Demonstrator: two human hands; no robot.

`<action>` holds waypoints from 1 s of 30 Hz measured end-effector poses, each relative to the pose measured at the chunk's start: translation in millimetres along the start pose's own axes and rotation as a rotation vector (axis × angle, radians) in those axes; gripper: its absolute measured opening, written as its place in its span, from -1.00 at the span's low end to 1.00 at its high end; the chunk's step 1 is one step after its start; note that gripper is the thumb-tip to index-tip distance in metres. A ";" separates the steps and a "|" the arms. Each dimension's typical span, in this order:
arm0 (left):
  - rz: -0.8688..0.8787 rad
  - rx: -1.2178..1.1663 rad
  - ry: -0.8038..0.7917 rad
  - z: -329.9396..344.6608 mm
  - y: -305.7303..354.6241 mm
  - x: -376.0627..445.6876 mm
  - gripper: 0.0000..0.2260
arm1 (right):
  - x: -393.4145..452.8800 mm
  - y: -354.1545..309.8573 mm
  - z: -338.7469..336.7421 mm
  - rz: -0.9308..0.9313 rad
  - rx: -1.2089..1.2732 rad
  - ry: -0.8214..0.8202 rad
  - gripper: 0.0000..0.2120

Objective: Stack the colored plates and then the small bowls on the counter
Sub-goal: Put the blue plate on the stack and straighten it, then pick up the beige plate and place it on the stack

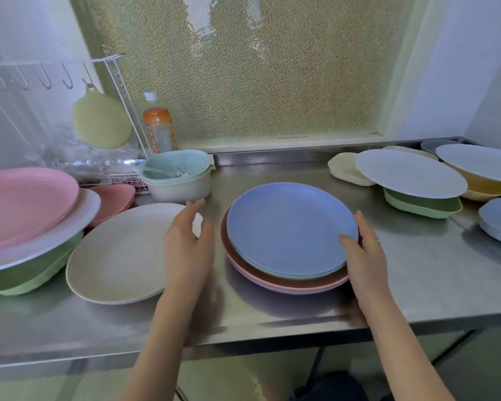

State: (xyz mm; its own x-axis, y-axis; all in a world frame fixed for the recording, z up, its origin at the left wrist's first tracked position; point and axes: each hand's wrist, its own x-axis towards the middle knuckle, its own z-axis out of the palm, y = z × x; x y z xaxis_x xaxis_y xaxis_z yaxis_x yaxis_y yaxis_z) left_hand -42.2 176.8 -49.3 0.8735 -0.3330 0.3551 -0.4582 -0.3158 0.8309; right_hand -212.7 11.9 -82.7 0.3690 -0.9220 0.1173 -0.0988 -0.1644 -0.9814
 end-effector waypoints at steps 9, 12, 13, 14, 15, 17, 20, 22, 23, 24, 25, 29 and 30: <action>-0.107 0.348 0.394 -128.4 -67.9 49.6 -0.61 | -54.1 -53.0 84.4 -0.742 -0.600 -0.060 -0.57; -0.190 0.628 0.341 -156.2 -97.9 60.3 -0.60 | -91.5 -66.3 147.6 -0.954 -0.657 -0.484 -0.65; -0.219 0.657 0.331 -160.4 -102.1 60.4 -0.61 | -100.4 -67.1 163.2 -0.958 -0.668 -0.611 -0.66; -0.242 0.666 0.329 -162.5 -105.2 60.3 -0.64 | -106.7 -65.5 175.8 -0.940 -0.678 -0.708 -0.66; -0.260 0.670 0.330 -162.8 -107.3 60.4 -0.67 | -111.6 -64.1 184.9 -0.930 -0.686 -0.762 -0.67; -0.286 0.664 0.312 -161.5 -111.5 62.0 -0.73 | -117.9 -62.3 195.2 -0.937 -0.689 -0.793 -0.70; -0.277 0.620 0.324 -156.1 -121.7 65.8 -0.81 | -120.7 -58.4 197.9 -0.906 -0.658 -0.830 -0.73; -0.258 0.580 0.356 -150.3 -127.2 64.8 -0.76 | -119.0 -52.4 198.1 -0.899 -0.657 -0.810 -0.71; -0.252 0.565 0.377 -147.2 -129.1 63.0 -0.74 | -117.6 -50.0 197.6 -0.894 -0.670 -0.799 -0.71; -0.246 0.552 0.395 -144.2 -131.4 60.9 -0.72 | -116.4 -48.1 196.9 -0.886 -0.695 -0.798 -0.71; -0.235 0.547 0.407 -141.9 -134.0 58.9 -0.71 | -115.6 -47.2 195.9 -0.886 -0.718 -0.790 -0.72; -0.178 0.557 0.450 -139.0 -141.3 55.8 -0.72 | -113.0 -51.1 192.2 -0.951 -0.642 -0.570 -0.77; -0.175 0.560 0.459 -138.5 -142.4 56.4 -0.73 | -112.4 -52.6 191.1 -0.973 -0.620 -0.513 -0.79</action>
State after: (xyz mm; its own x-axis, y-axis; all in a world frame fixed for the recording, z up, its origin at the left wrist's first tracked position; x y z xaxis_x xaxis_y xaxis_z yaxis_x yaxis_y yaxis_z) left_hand 95.1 326.0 -88.2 0.8664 0.1294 0.4823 -0.2140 -0.7764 0.5928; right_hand -72.3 191.1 -73.3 0.8342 -0.1086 0.5406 0.0502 -0.9614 -0.2707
